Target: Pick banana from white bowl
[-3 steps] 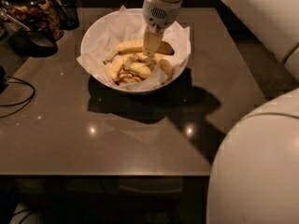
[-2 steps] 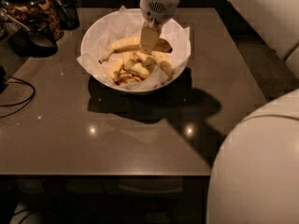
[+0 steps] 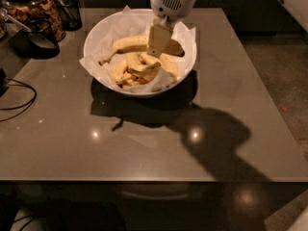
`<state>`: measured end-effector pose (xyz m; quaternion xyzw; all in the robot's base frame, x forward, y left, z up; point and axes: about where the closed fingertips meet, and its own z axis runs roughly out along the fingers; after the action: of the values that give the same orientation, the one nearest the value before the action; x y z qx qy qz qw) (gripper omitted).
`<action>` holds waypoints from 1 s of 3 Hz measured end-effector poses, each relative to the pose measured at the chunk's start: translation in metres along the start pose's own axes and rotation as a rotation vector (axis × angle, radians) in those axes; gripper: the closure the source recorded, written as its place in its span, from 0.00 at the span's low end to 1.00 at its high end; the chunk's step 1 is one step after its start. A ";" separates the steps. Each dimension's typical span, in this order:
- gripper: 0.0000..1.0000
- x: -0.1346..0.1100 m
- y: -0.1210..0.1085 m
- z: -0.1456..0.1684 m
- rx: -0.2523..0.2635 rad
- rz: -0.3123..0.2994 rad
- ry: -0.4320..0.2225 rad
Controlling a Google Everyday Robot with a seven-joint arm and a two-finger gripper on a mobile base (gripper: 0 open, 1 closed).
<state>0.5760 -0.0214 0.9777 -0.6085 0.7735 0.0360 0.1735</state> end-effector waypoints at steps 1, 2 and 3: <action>1.00 -0.003 0.000 0.000 -0.015 -0.013 0.003; 1.00 0.009 0.031 -0.008 -0.071 0.033 0.006; 1.00 0.023 0.065 -0.018 -0.111 0.096 0.007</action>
Offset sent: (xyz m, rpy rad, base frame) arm -0.0863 -0.0168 -0.0048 0.0223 0.1942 -0.0547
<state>0.5054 -0.0306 0.9770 -0.5797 0.7991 0.0849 0.1349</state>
